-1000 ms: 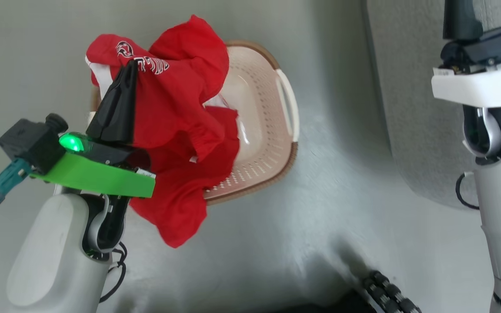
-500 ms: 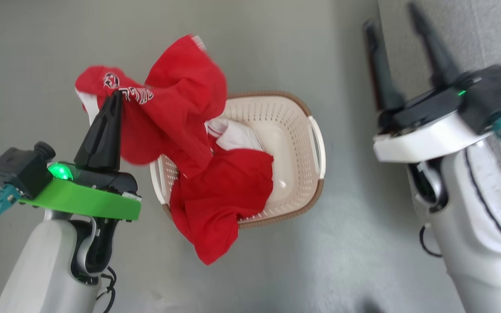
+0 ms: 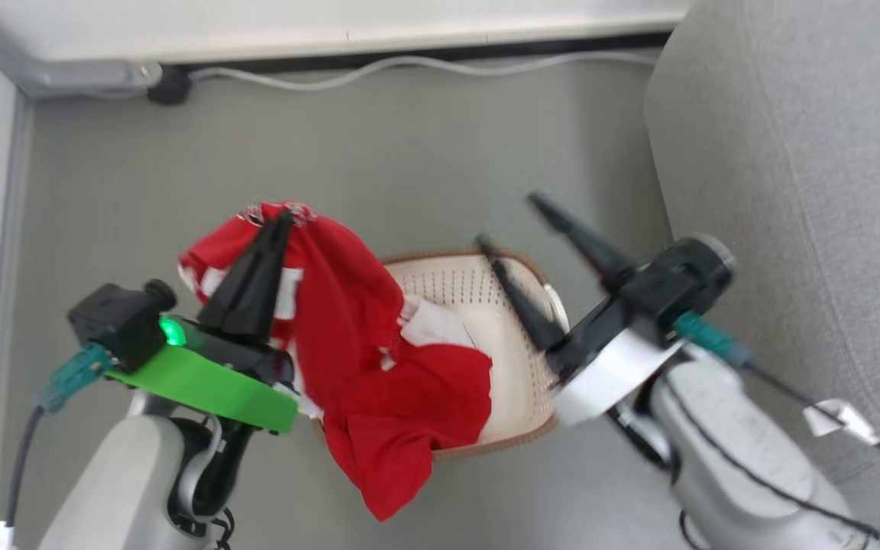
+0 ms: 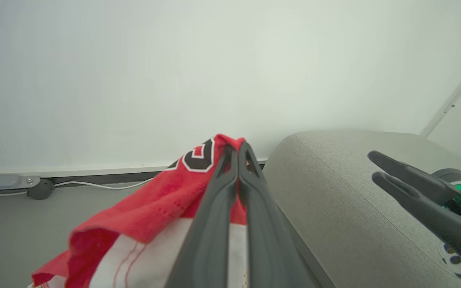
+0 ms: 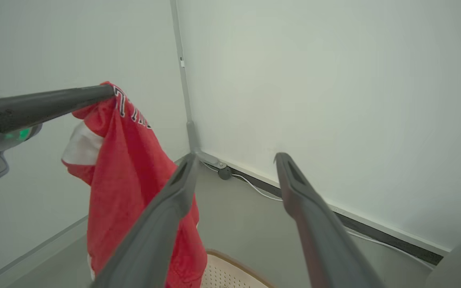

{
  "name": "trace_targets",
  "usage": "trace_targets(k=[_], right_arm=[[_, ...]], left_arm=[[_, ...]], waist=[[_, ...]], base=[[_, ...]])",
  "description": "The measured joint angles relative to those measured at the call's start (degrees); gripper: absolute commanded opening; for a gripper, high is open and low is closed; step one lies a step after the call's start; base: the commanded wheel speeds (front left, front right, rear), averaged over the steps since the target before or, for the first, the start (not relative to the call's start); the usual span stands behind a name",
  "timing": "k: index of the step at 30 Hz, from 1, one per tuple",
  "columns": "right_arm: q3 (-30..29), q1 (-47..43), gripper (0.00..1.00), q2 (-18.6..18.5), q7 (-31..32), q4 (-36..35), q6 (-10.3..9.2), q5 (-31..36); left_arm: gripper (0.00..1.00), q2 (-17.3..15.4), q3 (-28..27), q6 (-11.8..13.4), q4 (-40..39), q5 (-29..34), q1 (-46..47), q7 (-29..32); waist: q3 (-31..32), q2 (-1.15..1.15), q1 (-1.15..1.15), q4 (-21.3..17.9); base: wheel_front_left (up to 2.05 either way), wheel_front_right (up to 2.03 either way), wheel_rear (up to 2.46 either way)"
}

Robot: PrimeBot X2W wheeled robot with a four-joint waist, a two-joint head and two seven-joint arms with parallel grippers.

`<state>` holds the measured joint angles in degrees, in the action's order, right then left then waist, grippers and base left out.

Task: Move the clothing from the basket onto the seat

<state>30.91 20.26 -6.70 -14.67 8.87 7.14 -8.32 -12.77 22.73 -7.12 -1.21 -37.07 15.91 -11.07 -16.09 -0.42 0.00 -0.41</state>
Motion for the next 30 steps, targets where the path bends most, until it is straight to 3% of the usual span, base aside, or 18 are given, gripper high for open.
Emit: trace_targets(k=[7,21,23,27,29,30], right_arm=[[11.17,-0.02,1.00,0.82,0.01,1.82,0.00,-4.32],[15.14,-0.74,1.00,0.53,0.01,3.61,0.00,-8.86],[16.33,-0.74,0.00,0.36,0.01,4.10,0.00,-9.65],[18.69,-0.77,0.00,-0.22,0.01,4.71,0.00,-12.15],[19.75,-0.77,0.00,-0.18,0.01,4.63,0.00,-13.05],[19.79,-0.76,0.00,-0.12,0.01,4.44,0.00,-13.27]], left_arm=[[0.00,0.01,3.77,0.00,-0.81,-0.04,-0.17,2.52],[0.00,0.67,12.80,0.00,-9.21,-1.63,-3.15,8.29],[0.00,0.65,12.58,0.00,-10.24,-1.66,-3.43,8.57],[0.00,0.57,12.02,0.01,-10.96,-1.68,-3.92,9.10],[0.31,0.13,11.12,0.10,-11.44,-1.67,-4.70,9.10],[0.60,-0.22,10.77,0.18,-11.61,-1.65,-5.04,9.10]], waist=[[5.85,0.00,0.00,0.61],[14.44,0.00,0.00,1.09],[14.50,0.00,0.00,0.89],[14.38,0.00,0.00,0.48],[14.32,0.00,0.00,0.11],[14.27,0.00,0.00,-0.14]], base=[[0.00,0.00,0.00],[0.00,0.00,0.00],[0.00,0.00,0.00],[0.00,0.00,0.00],[0.00,0.00,0.00],[0.00,0.00,0.00]])
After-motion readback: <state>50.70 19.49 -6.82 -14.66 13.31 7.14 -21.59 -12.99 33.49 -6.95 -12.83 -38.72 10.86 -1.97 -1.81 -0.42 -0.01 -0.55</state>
